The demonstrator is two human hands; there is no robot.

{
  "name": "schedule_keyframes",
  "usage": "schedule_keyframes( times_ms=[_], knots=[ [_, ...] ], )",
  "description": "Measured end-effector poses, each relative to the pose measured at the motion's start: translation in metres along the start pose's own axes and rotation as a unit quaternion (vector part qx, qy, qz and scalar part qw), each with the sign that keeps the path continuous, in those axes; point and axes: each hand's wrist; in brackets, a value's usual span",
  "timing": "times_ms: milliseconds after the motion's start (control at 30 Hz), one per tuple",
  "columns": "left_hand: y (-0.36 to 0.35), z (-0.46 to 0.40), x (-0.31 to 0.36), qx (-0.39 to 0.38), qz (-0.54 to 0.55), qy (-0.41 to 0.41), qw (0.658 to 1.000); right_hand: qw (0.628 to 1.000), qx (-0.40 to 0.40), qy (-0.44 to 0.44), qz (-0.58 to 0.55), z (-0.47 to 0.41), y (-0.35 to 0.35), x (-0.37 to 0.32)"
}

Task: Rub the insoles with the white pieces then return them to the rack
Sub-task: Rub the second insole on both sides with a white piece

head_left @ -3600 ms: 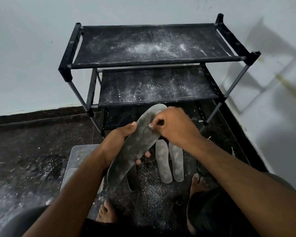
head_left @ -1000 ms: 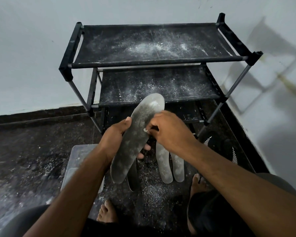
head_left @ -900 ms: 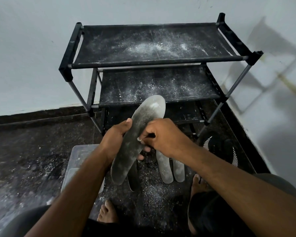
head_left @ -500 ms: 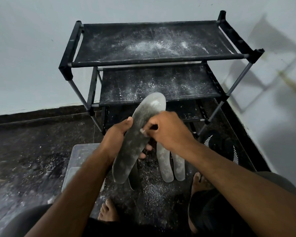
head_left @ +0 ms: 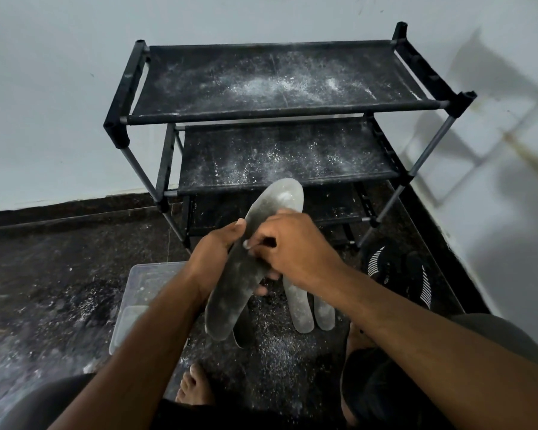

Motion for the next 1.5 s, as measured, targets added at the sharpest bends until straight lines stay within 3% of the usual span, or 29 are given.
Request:
schedule_keyframes(
  times_ms=[67, 267, 500, 667, 833, 1133, 1333, 1500],
  knots=[
    [0.000, 0.001, 0.001, 0.006, -0.006, -0.006, 1.000, 0.999, -0.016, 0.000, -0.030, 0.001, -0.001, -0.004],
    [0.002, 0.002, 0.004, -0.018, 0.003, 0.009, 1.000, 0.993, 0.097, -0.061, 0.019, -0.013, 0.020, 0.018],
    [0.005, -0.002, 0.003, -0.037, 0.070, 0.051, 0.996, 0.998, -0.046, 0.023, -0.044, -0.005, 0.006, 0.009],
    [0.008, -0.005, 0.000, -0.038, 0.056, 0.081, 0.994, 0.996, 0.076, -0.022, -0.044, -0.016, 0.021, 0.030],
    [0.007, -0.005, 0.000, -0.057, 0.058, 0.092, 0.992, 0.999, -0.014, 0.034, -0.023, -0.011, 0.008, 0.021],
    [0.002, -0.005, -0.003, -0.072, 0.086, 0.064, 0.992, 1.000, 0.002, 0.014, -0.022, -0.008, 0.005, 0.008],
    [0.003, -0.005, -0.003, -0.082, 0.073, 0.046, 0.993, 0.995, 0.093, -0.018, -0.015, -0.010, 0.007, 0.011],
    [-0.002, -0.003, -0.003, -0.095, 0.079, 0.059, 0.991, 0.998, 0.058, 0.002, -0.030, -0.004, 0.000, 0.007]
  ],
)
Point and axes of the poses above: each hand's wrist, its own z-axis away from the middle knuckle, its own y-axis out of the back of the hand, x = y × z, and after that the axes turned 4 degrees about z, right-handed
